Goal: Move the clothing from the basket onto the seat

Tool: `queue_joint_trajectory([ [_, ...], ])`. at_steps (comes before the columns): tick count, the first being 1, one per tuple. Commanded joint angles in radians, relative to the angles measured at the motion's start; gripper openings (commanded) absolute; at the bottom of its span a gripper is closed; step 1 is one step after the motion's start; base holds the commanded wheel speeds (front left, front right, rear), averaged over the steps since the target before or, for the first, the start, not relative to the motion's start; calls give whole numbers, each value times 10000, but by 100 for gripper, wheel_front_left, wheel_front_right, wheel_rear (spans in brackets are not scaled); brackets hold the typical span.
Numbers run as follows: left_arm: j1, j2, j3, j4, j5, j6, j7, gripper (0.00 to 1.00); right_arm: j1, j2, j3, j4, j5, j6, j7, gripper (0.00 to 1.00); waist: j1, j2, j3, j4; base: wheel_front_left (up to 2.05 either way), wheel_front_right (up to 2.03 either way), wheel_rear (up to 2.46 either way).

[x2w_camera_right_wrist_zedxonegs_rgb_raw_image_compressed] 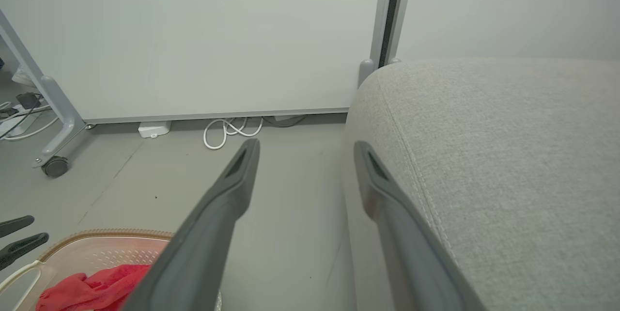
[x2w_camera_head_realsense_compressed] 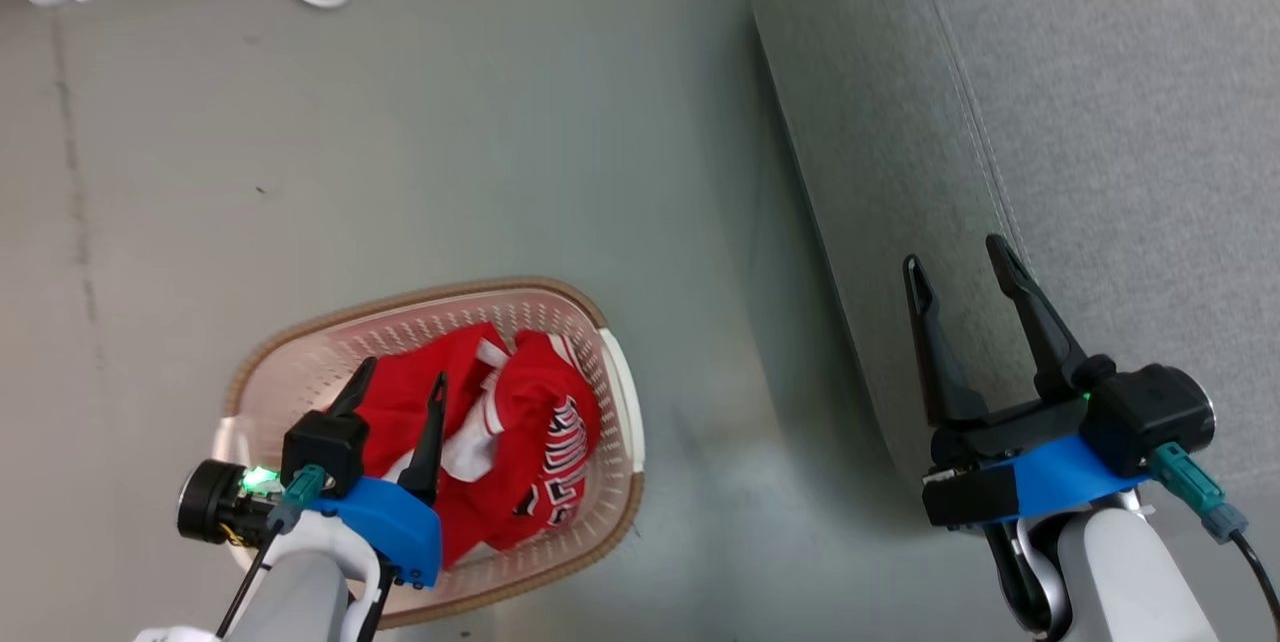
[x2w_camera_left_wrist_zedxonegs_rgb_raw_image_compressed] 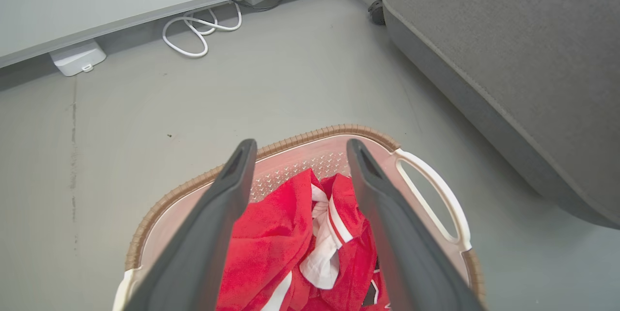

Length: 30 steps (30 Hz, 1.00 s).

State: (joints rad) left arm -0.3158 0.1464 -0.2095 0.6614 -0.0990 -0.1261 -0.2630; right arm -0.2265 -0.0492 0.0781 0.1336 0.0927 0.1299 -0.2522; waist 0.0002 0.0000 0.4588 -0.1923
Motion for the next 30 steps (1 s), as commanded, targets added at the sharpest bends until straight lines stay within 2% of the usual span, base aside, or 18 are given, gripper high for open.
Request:
queue_joint_trajectory([
  [1,-347,129,-144,205,117,-47,-28,100,-245,-20,8,-78,68,12,-84,100,-2,0,734,-547,0,0,0],
  [10,-1676,797,-735,1836,637,-40,-28,100,-423,-17,220,-349,487,11,-136,100,-2,0,2172,-1212,0,0,0],
  [17,-2639,1282,-1134,2748,934,-42,-26,100,-548,-19,480,-824,797,11,-144,100,-2,0,3014,-1393,0,0,0],
  [30,-3925,1556,-1532,4380,1572,1334,583,100,-673,-19,853,-1094,1119,11,-145,100,-2,0,3823,-1435,0,0,0],
])
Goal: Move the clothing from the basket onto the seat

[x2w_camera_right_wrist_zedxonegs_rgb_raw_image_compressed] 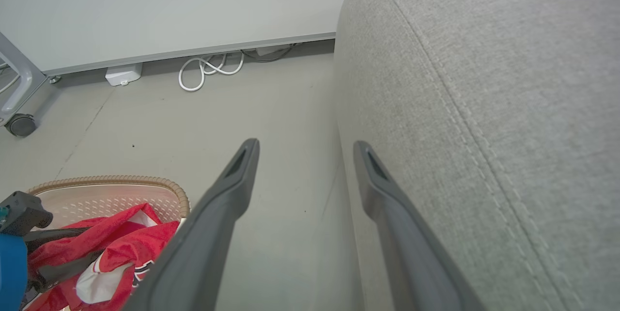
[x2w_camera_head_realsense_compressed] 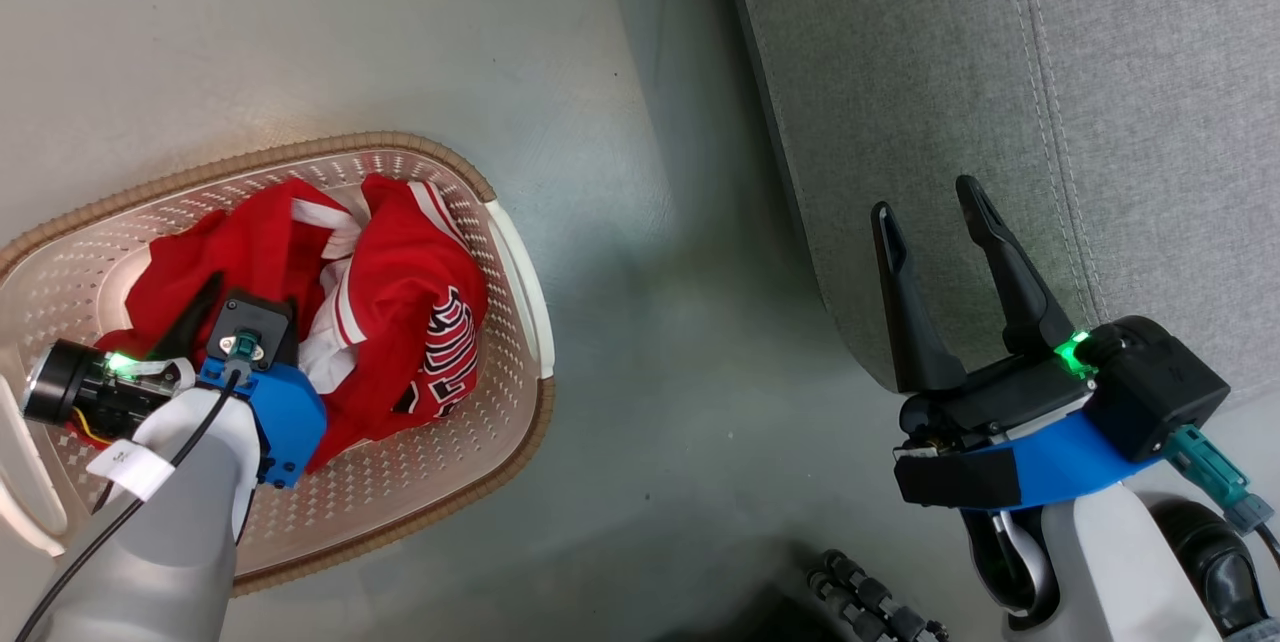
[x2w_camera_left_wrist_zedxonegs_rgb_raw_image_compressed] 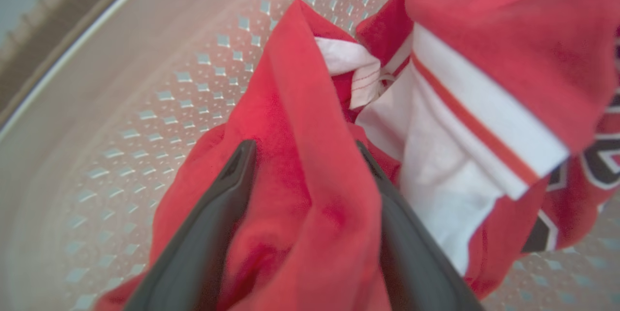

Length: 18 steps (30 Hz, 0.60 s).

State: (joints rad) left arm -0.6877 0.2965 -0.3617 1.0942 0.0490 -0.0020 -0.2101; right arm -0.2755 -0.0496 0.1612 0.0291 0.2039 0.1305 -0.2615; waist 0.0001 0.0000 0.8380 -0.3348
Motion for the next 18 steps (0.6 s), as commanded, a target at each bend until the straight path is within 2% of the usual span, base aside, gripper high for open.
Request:
queue_joint_trajectory([
  [1,-275,48,-53,157,114,175,150,100,-191,-15,45,-50,30,5,-53,100,-1,0,51,-18,0,0,0],
  [6,-488,-2,-92,549,29,398,375,100,-243,-15,104,-21,105,5,-53,100,-1,0,84,-62,0,0,0],
  [7,-528,-19,-81,595,22,420,381,88,-252,-15,110,-8,117,5,-53,100,-1,0,79,-68,0,0,0],
  [8,-577,-35,-88,640,-10,440,377,39,-262,-15,110,3,137,5,-53,100,-1,0,72,-74,0,0,0],
  [9,-619,-56,-95,689,-55,421,380,8,-270,-15,111,12,153,5,-53,100,-1,0,64,-80,0,0,0],
  [10,-632,-89,-89,745,-80,373,416,0,-275,-15,109,19,165,5,-54,100,-1,0,55,-84,0,0,0],
  [18,-697,-216,-176,1032,-290,223,347,0,-303,-15,77,35,207,5,-54,100,-1,0,5,-48,0,0,0],
])
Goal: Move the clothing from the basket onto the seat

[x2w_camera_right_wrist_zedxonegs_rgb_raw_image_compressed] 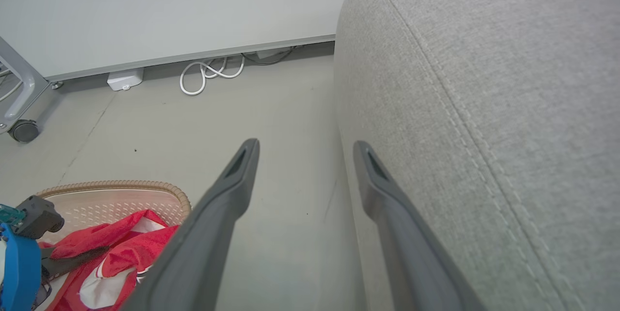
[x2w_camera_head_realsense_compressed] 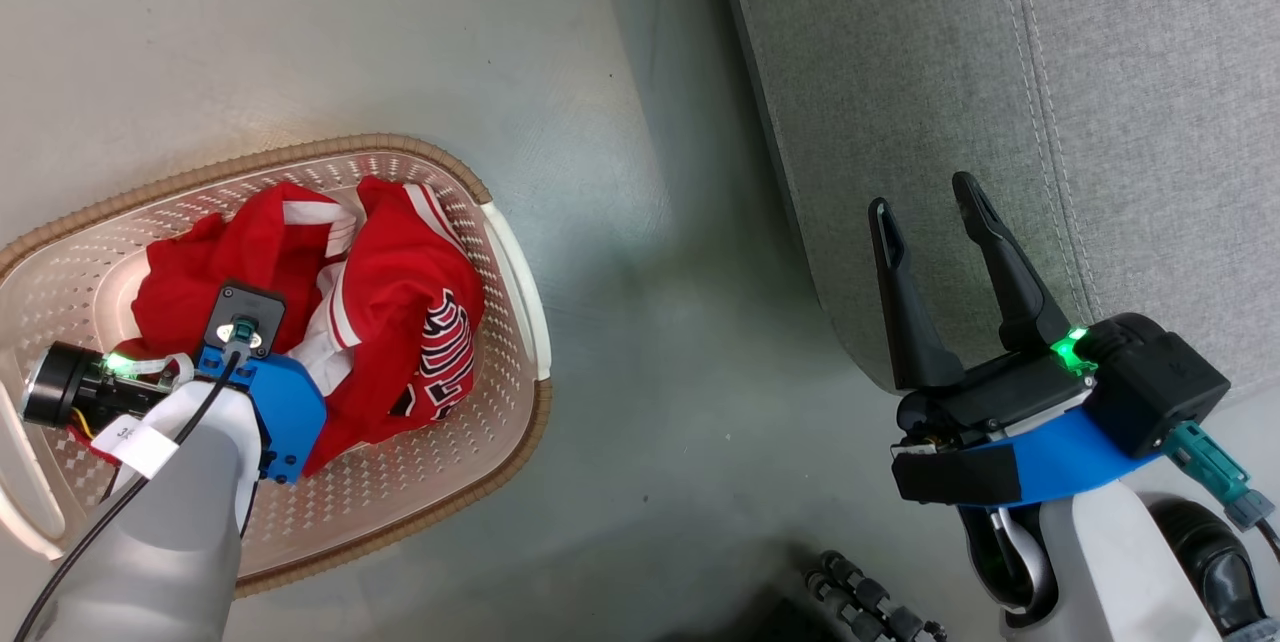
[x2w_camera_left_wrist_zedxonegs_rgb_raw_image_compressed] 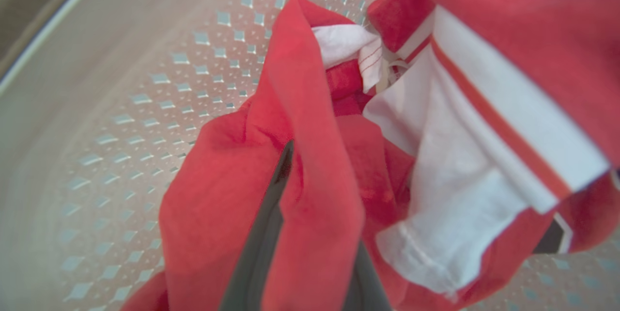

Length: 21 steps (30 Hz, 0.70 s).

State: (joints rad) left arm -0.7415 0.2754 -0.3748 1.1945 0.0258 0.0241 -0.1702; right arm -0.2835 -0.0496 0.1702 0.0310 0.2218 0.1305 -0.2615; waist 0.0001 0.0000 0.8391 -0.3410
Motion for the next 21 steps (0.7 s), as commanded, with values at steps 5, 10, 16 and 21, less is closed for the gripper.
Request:
queue_joint_trajectory([
  [5,-219,-101,-82,145,-182,-68,-79,0,-261,-15,-44,22,-8,5,-54,100,-1,0,-73,115,0,0,0],
  [10,-238,-338,-110,185,-326,-108,-195,0,-277,-17,-73,64,-159,5,-53,100,-1,0,-346,386,0,0,0],
  [16,14,-788,-114,127,-597,-235,-541,0,-290,-18,-105,243,-415,5,-53,100,-1,0,-1119,846,0,0,0],
  [21,442,-1149,-79,1,-876,-544,-804,0,-194,-20,-138,494,-644,5,-53,100,-1,0,-2124,1175,0,0,0],
])
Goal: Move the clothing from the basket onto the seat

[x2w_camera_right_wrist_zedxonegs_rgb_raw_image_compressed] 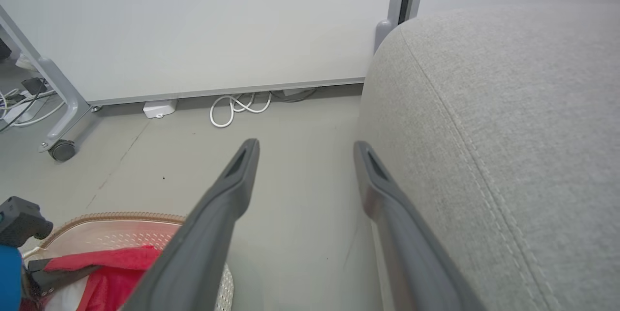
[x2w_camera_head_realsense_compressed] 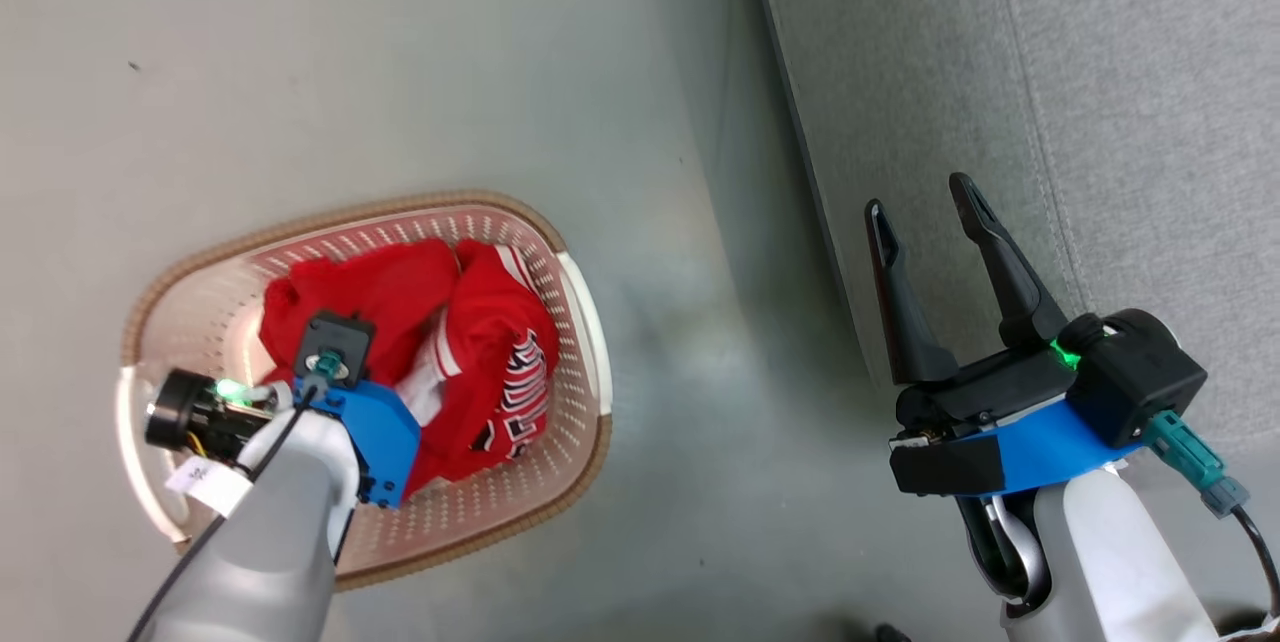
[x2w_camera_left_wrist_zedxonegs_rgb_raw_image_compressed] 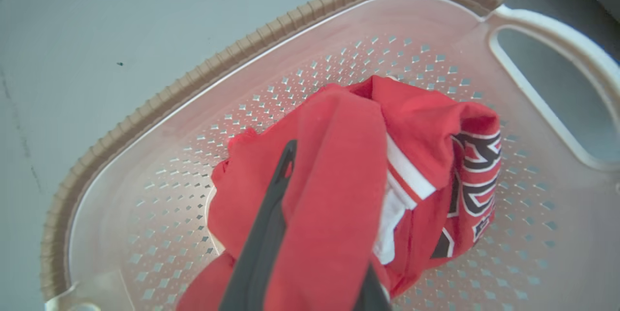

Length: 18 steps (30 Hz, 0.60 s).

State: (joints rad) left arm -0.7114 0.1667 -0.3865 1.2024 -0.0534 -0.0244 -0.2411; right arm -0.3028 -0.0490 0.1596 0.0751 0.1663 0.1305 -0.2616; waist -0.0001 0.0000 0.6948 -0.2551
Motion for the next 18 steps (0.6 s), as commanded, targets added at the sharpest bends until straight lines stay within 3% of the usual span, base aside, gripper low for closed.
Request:
queue_joint_trajectory([
  [1,228,-116,55,-143,-140,-84,-124,0,30,-25,-46,110,-104,5,-51,100,1,0,-892,370,0,0,0],
  [18,2223,-797,-164,-2378,-668,-548,-251,0,1248,-25,-333,1135,-490,5,-43,100,1,0,-4520,1723,0,0,0],
])
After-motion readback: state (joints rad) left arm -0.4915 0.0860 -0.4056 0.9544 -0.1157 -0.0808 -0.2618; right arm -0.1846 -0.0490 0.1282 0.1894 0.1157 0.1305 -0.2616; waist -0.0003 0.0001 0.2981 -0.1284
